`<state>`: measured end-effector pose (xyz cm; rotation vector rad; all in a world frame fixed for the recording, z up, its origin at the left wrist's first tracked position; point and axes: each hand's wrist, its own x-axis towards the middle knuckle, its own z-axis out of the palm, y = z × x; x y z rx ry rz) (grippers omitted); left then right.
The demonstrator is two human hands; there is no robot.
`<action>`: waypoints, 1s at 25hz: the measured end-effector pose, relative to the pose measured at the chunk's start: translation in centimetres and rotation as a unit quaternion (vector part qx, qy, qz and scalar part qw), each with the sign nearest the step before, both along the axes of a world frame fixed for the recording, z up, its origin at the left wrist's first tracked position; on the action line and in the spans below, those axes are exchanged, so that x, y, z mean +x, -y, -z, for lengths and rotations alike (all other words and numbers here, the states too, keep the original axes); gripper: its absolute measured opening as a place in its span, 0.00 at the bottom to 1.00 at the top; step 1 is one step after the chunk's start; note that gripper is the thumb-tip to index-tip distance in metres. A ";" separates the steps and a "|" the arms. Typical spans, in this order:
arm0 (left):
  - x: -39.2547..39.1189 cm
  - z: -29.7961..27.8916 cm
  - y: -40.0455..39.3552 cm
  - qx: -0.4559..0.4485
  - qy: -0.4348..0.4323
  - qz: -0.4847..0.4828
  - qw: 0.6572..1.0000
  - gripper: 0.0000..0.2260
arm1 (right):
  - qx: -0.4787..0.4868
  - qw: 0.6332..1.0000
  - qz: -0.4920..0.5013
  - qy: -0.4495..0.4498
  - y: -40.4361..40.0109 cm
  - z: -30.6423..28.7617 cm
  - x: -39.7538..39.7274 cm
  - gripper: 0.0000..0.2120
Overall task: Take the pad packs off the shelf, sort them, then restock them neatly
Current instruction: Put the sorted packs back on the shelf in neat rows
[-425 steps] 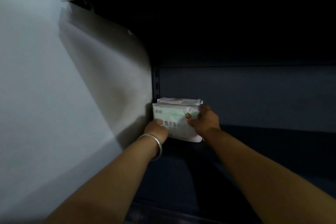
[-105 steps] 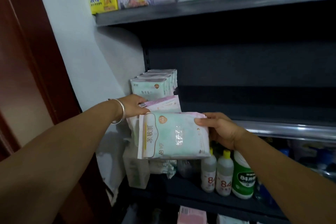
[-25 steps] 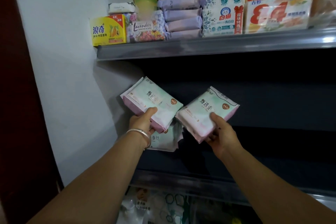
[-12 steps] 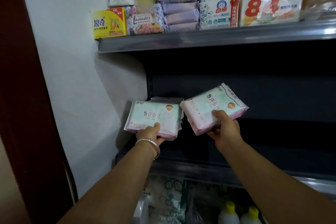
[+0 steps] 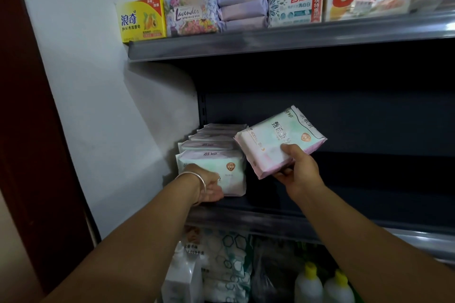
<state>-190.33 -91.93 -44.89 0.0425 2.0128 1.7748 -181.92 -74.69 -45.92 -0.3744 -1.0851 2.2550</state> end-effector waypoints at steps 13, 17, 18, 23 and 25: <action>-0.1 -4.3 -2.9 0.046 -0.154 0.184 0.970 0.21 | 0.011 0.994 -0.068 -0.088 0.5 -0.9 -1.8 0.30; -1.4 -5.9 -3.4 0.093 -0.177 0.142 0.969 0.17 | 0.032 0.989 -0.083 -0.114 -0.4 -2.4 -2.3 0.32; -1.9 -6.2 -3.4 0.108 -0.184 0.135 0.968 0.17 | 0.038 0.990 -0.074 -0.113 -1.0 -2.7 -2.4 0.32; -5.4 -6.6 -2.8 0.122 -0.225 0.118 0.960 0.24 | 0.227 0.973 -0.041 -0.010 -3.8 -3.7 -3.0 0.28; -7.0 -6.6 -3.2 0.117 -0.233 0.115 0.959 0.24 | 0.292 0.955 -0.053 0.010 -4.3 -4.2 -3.7 0.29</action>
